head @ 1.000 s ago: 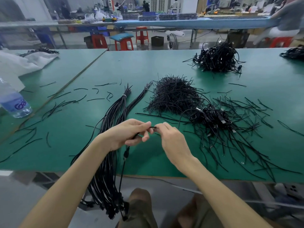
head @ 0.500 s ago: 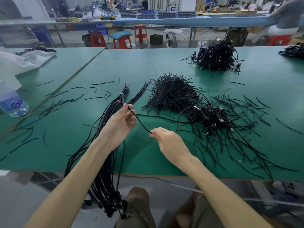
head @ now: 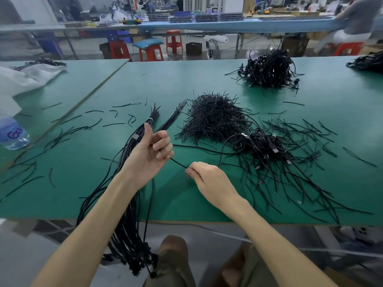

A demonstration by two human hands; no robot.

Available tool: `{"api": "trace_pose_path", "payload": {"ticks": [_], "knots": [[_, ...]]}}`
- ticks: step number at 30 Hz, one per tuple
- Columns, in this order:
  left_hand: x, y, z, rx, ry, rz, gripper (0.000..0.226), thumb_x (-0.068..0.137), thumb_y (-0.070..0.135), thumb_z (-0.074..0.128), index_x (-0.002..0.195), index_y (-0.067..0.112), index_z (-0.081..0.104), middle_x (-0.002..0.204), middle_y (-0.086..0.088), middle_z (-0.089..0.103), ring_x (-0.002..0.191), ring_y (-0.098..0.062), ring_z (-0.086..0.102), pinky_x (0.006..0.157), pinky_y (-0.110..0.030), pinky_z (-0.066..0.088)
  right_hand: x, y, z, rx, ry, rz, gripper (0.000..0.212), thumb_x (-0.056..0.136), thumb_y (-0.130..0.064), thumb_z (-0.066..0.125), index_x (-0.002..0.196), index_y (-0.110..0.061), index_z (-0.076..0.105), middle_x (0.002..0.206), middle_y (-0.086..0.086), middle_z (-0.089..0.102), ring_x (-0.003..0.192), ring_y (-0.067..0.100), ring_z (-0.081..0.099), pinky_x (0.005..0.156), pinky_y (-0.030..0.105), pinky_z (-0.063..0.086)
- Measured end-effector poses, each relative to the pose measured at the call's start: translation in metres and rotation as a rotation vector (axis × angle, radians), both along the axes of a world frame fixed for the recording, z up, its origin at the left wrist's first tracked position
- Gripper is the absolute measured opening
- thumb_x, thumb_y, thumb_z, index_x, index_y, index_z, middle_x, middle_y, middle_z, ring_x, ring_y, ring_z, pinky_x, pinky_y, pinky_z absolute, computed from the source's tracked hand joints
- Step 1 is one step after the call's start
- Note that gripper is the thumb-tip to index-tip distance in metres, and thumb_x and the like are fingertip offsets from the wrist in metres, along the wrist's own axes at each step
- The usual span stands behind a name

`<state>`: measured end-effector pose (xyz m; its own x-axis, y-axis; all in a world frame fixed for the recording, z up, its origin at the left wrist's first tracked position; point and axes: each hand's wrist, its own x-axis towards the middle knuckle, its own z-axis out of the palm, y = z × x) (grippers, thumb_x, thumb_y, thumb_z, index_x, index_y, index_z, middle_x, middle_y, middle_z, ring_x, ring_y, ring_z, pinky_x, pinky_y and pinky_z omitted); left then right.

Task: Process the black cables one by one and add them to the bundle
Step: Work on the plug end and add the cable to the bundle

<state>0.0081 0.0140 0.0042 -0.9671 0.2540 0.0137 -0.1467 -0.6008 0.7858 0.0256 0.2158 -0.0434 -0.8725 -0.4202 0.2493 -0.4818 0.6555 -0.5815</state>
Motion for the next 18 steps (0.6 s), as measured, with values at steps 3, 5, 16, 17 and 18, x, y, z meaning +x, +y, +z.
{"api": "trace_pose_path", "payload": {"ticks": [3,5,16,17,18], "knots": [[0.002,0.005,0.009,-0.046,0.032,-0.01,0.053,0.105,0.06,0.031,0.082,0.019,0.056,0.065,0.009,0.024,0.056,-0.009,0.023,0.056,-0.021,0.032,-0.001,-0.002,-0.003,0.019,0.033,0.01,0.026,0.108,-0.032,0.046,0.099,-0.013,0.061,0.09,-0.004,0.063,0.082,0.023,0.058,0.079,0.04,0.048],[0.003,0.012,0.015,-0.022,0.03,-0.014,0.042,0.106,0.053,0.038,0.087,0.019,0.056,0.071,0.009,0.023,0.059,-0.008,0.024,0.056,-0.021,0.03,0.0,-0.005,-0.007,0.117,0.142,0.028,0.027,0.108,-0.032,0.046,0.103,-0.012,0.063,0.094,0.0,0.067,0.083,0.025,0.059,0.08,0.037,0.047],[0.004,0.036,0.028,-0.23,0.123,0.025,0.045,0.105,0.051,0.038,0.093,0.015,0.063,0.072,0.005,0.036,0.063,-0.012,0.03,0.062,-0.028,0.021,-0.001,-0.005,-0.011,0.165,0.196,0.036,0.029,0.109,-0.035,0.044,0.098,-0.013,0.059,0.09,0.0,0.066,0.073,0.022,0.055,0.069,0.029,0.036],[0.005,0.034,0.029,-0.279,0.15,-0.008,0.046,0.104,0.052,0.039,0.09,0.016,0.064,0.072,0.004,0.035,0.063,-0.013,0.031,0.062,-0.026,0.024,0.0,-0.006,-0.01,0.164,0.188,0.026,0.029,0.109,-0.035,0.044,0.098,-0.013,0.058,0.089,-0.001,0.066,0.071,0.021,0.051,0.069,0.029,0.034],[0.007,0.031,0.03,-0.349,0.186,-0.058,0.047,0.104,0.052,0.039,0.087,0.016,0.063,0.072,0.003,0.035,0.063,-0.014,0.031,0.062,-0.024,0.027,0.0,-0.005,-0.01,0.154,0.176,0.016,0.029,0.109,-0.035,0.043,0.097,-0.013,0.056,0.088,0.0,0.065,0.069,0.02,0.046,0.068,0.03,0.033]]}}
